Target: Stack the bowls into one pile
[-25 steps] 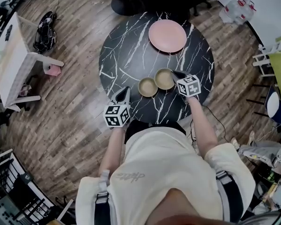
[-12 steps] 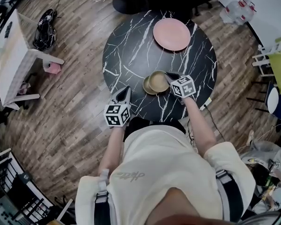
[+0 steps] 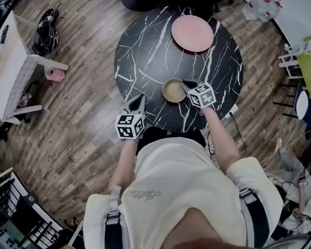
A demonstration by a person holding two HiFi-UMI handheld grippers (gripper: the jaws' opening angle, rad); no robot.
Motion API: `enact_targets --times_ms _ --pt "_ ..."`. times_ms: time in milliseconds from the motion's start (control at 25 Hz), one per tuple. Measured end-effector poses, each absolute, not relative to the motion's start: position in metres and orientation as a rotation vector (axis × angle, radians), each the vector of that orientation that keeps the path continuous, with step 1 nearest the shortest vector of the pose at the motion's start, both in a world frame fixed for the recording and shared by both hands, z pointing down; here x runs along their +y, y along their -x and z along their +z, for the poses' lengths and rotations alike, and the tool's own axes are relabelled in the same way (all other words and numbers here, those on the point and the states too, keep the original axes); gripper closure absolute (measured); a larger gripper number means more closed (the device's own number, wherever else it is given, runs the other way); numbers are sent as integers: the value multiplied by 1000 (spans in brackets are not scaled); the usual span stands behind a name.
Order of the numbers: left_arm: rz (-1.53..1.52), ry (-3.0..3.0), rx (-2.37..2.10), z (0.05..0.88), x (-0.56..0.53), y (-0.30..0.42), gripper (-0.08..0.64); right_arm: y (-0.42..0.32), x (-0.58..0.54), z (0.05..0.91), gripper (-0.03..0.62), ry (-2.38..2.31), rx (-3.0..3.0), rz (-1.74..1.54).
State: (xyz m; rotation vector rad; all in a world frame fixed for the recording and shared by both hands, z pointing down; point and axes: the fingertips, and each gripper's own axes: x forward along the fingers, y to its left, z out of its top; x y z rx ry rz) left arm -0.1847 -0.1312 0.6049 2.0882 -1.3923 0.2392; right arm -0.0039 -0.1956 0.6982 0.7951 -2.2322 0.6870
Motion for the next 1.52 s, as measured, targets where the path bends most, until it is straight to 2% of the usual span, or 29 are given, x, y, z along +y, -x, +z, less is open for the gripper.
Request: enact_targets --times_ms 1360,1520 --pt "280 -2094 -1286 631 -155 191 538 5 -189 734 563 -836 -2150 722" --pt "284 -2101 -1289 629 -152 191 538 6 -190 734 532 -836 -2136 666"
